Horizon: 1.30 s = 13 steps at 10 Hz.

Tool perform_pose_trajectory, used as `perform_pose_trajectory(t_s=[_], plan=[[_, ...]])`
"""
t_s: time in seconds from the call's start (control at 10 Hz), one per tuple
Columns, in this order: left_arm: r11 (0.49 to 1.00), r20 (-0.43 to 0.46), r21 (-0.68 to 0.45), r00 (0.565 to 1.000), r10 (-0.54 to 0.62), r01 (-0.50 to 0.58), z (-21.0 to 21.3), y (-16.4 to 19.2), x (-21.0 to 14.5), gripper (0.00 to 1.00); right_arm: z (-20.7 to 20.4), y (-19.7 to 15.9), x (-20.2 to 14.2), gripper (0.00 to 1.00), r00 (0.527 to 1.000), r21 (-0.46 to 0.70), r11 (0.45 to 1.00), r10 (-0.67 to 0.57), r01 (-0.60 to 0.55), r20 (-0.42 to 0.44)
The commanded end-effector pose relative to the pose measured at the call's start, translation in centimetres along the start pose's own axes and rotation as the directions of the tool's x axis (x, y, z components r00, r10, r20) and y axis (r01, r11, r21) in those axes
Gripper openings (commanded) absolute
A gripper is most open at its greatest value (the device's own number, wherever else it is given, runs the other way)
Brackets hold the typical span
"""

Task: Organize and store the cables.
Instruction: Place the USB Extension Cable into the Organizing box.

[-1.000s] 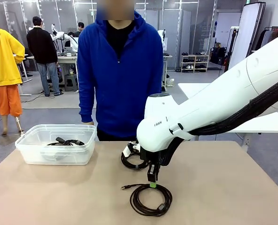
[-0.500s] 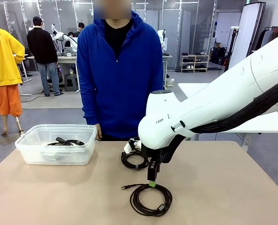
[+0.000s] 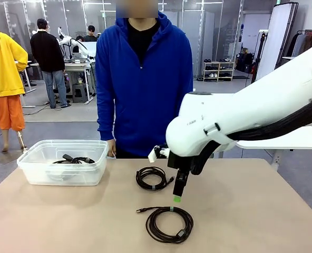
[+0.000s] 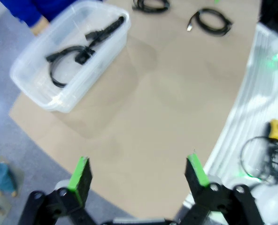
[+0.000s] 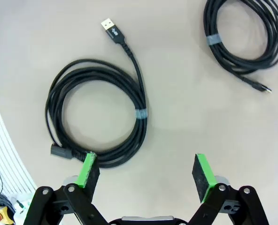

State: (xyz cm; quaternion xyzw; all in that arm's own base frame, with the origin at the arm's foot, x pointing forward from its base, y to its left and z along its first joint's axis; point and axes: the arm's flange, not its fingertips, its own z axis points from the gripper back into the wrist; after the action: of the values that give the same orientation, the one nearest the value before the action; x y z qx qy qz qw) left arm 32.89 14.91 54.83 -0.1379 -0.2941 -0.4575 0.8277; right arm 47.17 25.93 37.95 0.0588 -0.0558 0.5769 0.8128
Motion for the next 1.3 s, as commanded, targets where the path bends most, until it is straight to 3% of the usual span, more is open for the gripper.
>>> perform_pose_trajectory(t_s=[0.0,0.2,0.5,0.9,1.1,1.2], plan=[[0.998,-0.013,-0.005,0.998,-0.065,0.065,-0.3,-0.9,3.8,1.0,3.1,1.1,-5.6,1.0,0.994,0.017,1.0,0.021,-0.023,0.111],[0.99,-0.048,-0.035,0.99,-0.135,0.133,-1.3,-2.7,8.1,1.0,4.8,1.5,-10.3,1.0,0.991,0.01,0.998,0.065,-0.067,0.121],[0.965,-0.124,-0.094,0.959,-0.253,0.243,-4.9,-6.0,14.1,1.0,7.4,1.3,-19.3,1.0,0.958,-0.015,0.998,0.058,-0.056,0.281],[0.937,-0.287,-0.124,0.892,-0.349,0.327,-14.4,-12.2,21.9,1.0,8.6,2.0,-32.6,1.0,0.869,-0.044,0.999,-0.005,0.031,0.494],[0.929,-0.304,-0.183,0.88,-0.364,0.321,-18.6,-15.3,24.6,1.0,8.8,3.3,-37.5,1.0,0.815,-0.04,0.995,-0.051,0.091,0.578],[0.934,-0.351,-0.142,0.866,-0.357,0.327,-20.7,-16.3,25.5,1.0,8.7,3.7,-39.1,1.0,0.799,-0.043,0.993,-0.061,0.108,0.599]])
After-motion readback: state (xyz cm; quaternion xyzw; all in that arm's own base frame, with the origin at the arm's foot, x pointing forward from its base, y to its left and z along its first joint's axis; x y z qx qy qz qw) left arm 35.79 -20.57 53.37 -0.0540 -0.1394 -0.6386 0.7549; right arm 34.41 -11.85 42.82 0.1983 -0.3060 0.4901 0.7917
